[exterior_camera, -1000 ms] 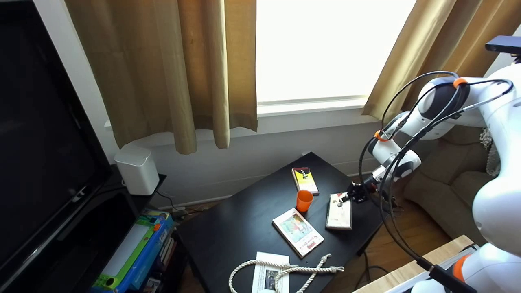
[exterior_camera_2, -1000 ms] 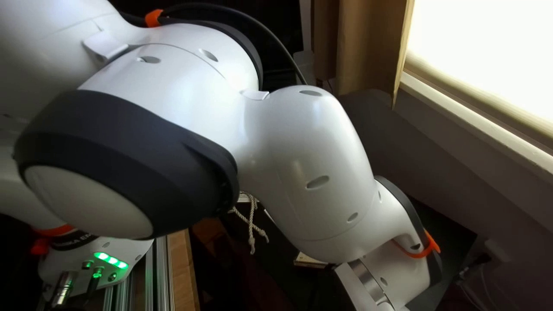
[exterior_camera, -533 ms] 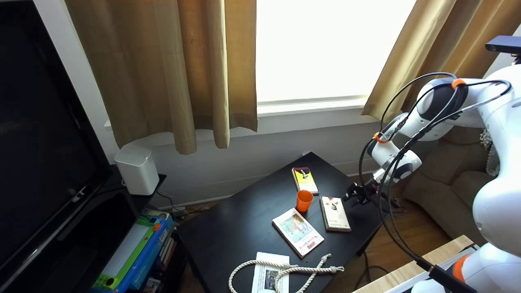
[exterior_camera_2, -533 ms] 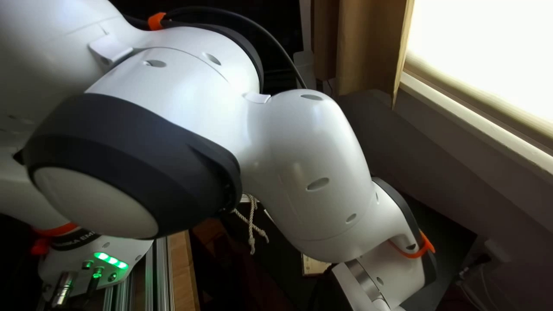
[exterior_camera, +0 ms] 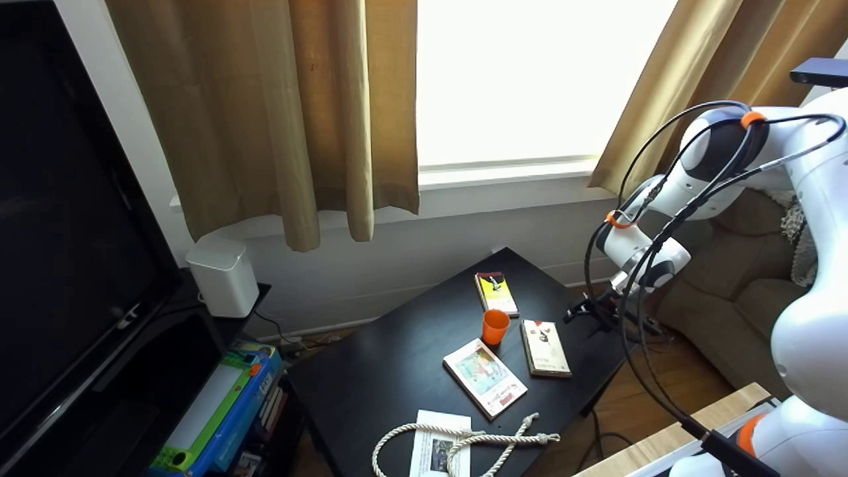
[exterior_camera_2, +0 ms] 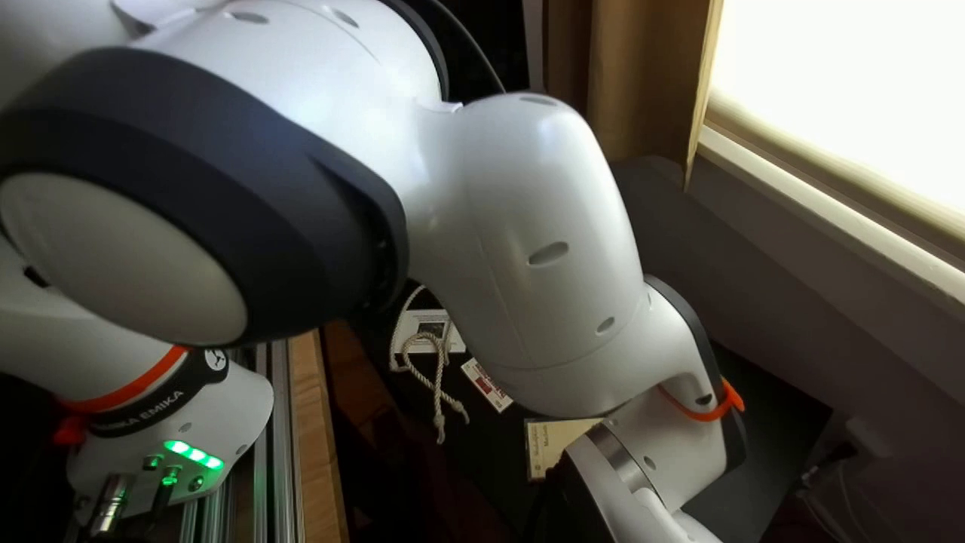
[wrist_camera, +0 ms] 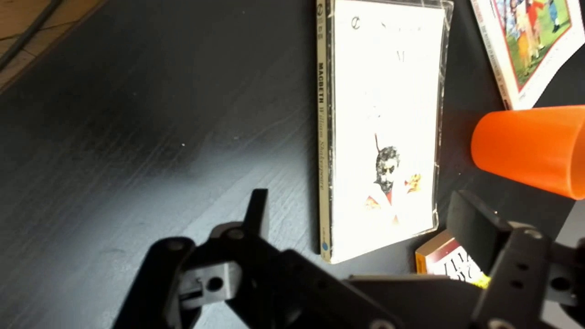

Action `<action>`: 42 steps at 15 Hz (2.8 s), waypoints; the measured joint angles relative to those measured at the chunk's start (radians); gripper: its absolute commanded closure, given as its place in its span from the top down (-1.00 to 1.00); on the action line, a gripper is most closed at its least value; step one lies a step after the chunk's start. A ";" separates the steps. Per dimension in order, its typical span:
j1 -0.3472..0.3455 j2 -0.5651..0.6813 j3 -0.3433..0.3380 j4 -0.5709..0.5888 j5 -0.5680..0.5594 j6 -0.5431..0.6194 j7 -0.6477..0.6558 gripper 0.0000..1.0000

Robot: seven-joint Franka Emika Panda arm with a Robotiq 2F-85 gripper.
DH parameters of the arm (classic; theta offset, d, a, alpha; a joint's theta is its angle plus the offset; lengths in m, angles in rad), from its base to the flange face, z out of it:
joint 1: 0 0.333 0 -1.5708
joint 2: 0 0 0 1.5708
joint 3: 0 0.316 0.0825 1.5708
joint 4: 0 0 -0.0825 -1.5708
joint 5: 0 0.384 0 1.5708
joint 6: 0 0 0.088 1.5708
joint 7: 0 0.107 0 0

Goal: Remove the book from top of the cup, then put the cup on top of the book

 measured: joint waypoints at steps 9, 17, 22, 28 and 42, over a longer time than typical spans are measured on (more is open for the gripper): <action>0.204 -0.165 0.010 -0.147 -0.060 0.061 0.214 1.00; 0.277 -0.147 0.075 -0.113 -0.194 0.075 0.416 1.00; 0.278 -0.080 0.116 -0.061 -0.257 0.170 0.487 1.00; 0.269 0.002 0.153 -0.007 -0.382 0.235 0.565 0.26; 0.170 0.046 0.218 0.061 -0.523 0.217 0.637 -0.98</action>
